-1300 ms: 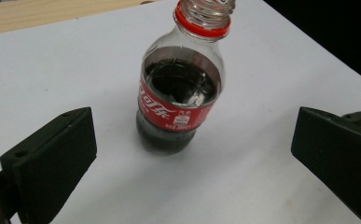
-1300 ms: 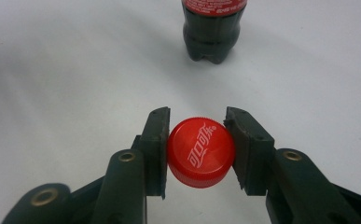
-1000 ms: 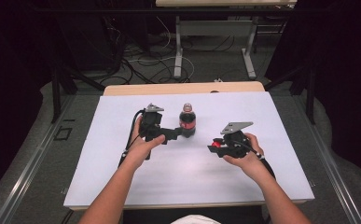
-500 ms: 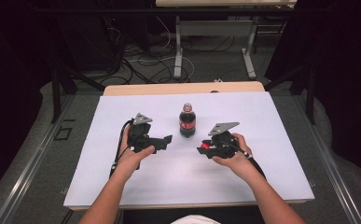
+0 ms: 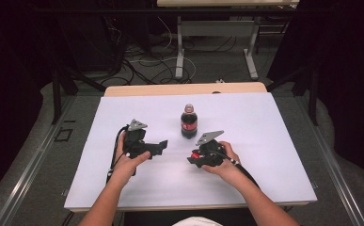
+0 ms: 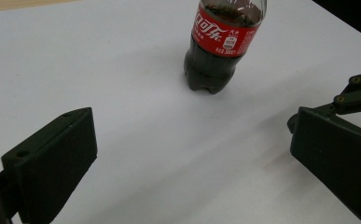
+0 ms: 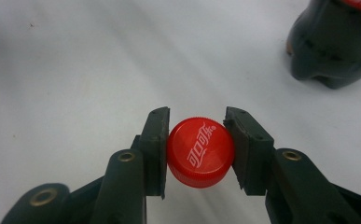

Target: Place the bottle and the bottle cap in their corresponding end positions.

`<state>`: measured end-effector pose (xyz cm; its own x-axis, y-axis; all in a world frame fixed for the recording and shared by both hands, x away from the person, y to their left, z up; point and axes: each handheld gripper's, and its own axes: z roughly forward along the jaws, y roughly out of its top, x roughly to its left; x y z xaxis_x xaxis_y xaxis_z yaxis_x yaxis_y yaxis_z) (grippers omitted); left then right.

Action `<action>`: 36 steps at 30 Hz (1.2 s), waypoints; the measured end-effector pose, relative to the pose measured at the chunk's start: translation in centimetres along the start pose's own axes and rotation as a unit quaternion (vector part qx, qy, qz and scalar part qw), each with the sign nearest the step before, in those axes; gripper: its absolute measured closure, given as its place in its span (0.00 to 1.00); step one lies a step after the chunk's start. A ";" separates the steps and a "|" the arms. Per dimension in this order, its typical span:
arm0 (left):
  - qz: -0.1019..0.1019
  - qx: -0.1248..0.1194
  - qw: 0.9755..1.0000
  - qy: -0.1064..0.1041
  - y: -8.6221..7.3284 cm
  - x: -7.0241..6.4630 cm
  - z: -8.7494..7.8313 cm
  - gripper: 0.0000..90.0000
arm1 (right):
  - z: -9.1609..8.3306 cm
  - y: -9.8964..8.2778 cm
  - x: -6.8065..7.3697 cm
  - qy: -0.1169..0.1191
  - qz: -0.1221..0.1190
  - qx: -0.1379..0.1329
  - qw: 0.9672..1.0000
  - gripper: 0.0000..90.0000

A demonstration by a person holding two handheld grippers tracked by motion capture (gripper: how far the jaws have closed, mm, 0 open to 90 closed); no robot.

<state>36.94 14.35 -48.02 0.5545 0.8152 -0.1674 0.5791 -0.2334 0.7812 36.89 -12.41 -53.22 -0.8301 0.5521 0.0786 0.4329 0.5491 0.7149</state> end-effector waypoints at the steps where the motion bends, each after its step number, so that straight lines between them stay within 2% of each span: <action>1: 0.000 -0.001 1.000 -0.001 0.0 0.0 0.0 0.01 | 0.3 -0.1 0.1 0.001 0.002 -0.002 1.000 0.68; 2: 0.000 -0.001 1.000 0.000 0.0 0.0 -0.1 0.01 | 0.7 -0.2 0.2 0.005 -0.004 -0.007 1.000 0.68; 3: -0.001 -0.001 1.000 0.001 0.0 0.0 -0.1 0.01 | 0.8 -0.2 0.4 0.003 -0.001 0.003 1.000 0.68; 4: -0.001 -0.001 1.000 0.001 0.0 0.1 -0.1 0.01 | 1.2 -0.3 0.5 0.002 -0.006 -0.003 1.000 0.68; 7: 0.000 0.001 1.000 0.001 0.0 0.1 -0.1 0.01 | 1.8 -0.4 0.7 0.012 -0.004 0.006 1.000 0.68; 10: 0.000 0.001 1.000 0.000 0.0 0.1 0.0 0.01 | 2.2 -0.6 0.9 0.010 -0.001 0.007 1.000 0.68; 11: 0.000 0.000 1.000 -0.001 0.0 0.1 -0.1 0.01 | 2.3 -0.5 0.8 0.014 -0.007 0.006 1.000 0.67; 12: -0.001 0.000 1.000 -0.001 0.0 0.1 -0.1 0.01 | 2.4 -0.6 1.0 0.007 0.000 0.009 1.000 0.68; 14: -0.001 0.001 1.000 -0.001 0.0 0.1 -0.1 0.01 | 2.5 -0.7 1.1 0.004 -0.001 0.006 1.000 0.67; 19: -0.008 -0.003 1.000 -0.003 0.0 0.1 -0.1 0.01 | 2.6 -0.7 1.1 0.006 -0.004 0.015 1.000 0.67; 23: -0.003 0.000 1.000 -0.002 -0.1 0.1 0.0 0.01 | 2.7 -0.7 0.9 0.005 -0.005 0.018 1.000 0.66; 31: -0.008 0.000 1.000 0.000 -0.1 0.3 -0.1 0.01 | 2.2 -0.5 1.0 0.007 0.002 0.000 1.000 0.44; 34: -0.011 -0.003 1.000 0.002 -0.2 0.4 0.0 0.01 | 1.4 -0.4 0.8 0.003 0.003 -0.012 1.000 0.41; 35: -0.011 0.000 1.000 0.003 -0.2 0.5 0.0 0.01 | 1.2 -0.3 0.7 0.002 0.004 -0.025 1.000 0.41; 36: -0.014 -0.003 1.000 0.004 -0.2 0.5 0.0 0.01 | 0.8 -0.3 0.6 0.004 0.004 -0.025 1.000 0.41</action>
<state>37.11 14.82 -48.29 0.5333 0.8255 -0.1849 0.5912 -0.2074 0.7794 36.57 -11.73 -53.91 -0.8291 0.5518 0.0904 0.4226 0.5126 0.7474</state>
